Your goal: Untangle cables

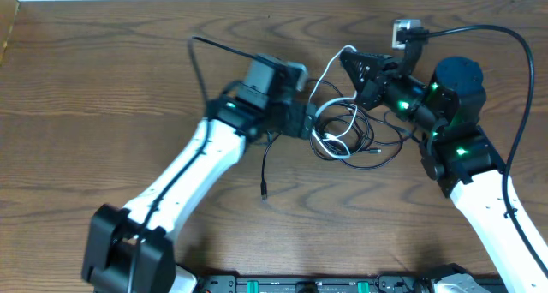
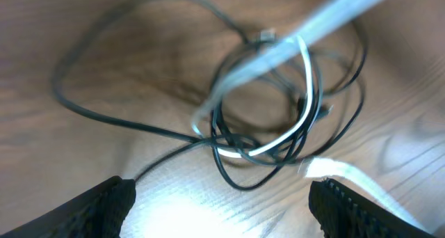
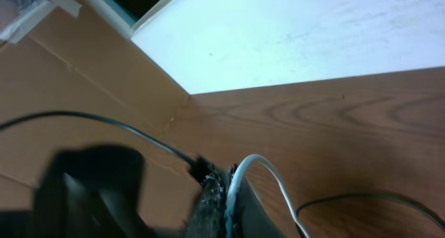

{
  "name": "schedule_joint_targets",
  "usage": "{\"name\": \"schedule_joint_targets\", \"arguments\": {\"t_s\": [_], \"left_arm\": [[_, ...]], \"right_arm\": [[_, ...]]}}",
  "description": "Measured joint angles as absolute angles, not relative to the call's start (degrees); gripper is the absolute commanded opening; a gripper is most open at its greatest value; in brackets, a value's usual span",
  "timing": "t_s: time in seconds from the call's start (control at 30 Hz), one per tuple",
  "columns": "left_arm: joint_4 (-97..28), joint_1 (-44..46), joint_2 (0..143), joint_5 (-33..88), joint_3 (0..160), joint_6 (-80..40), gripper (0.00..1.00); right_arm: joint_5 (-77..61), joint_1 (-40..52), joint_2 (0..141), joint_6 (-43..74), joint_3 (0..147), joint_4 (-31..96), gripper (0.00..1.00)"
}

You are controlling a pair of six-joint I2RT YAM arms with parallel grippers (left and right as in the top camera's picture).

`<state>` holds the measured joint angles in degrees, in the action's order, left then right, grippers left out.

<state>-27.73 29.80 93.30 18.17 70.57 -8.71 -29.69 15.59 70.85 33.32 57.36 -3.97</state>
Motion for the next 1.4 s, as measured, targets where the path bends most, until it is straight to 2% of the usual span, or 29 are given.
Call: {"name": "schedule_joint_targets", "arguments": {"t_s": [0.23,0.53,0.83,1.0,1.17,1.4], "left_arm": [[-23.9,34.5,99.3,14.2,69.8,-8.5,0.86],[-20.1,34.6,101.3,6.0,69.8,-8.3,0.81],[-16.5,34.6,101.3,3.5,69.8,-8.3,0.76],[-15.2,35.0,101.8,3.3,69.8,-8.3,0.69],[-14.3,35.6,103.0,3.0,69.8,-8.3,0.67],[-12.9,35.5,103.9,3.0,69.8,-8.5,0.57]], "right_arm": [[-32.5,12.7,70.8,34.8,57.4,-3.8,0.01],[-34.7,12.4,70.8,35.4,57.4,-2.2,0.01],[-35.0,12.4,70.8,35.4,57.4,-1.7,0.01],[-35.0,12.4,70.8,35.4,57.4,-1.5,0.01],[-35.0,12.4,70.8,35.4,57.4,-0.8,0.01],[-35.3,12.4,70.8,35.4,57.4,-0.5,0.01]]}}
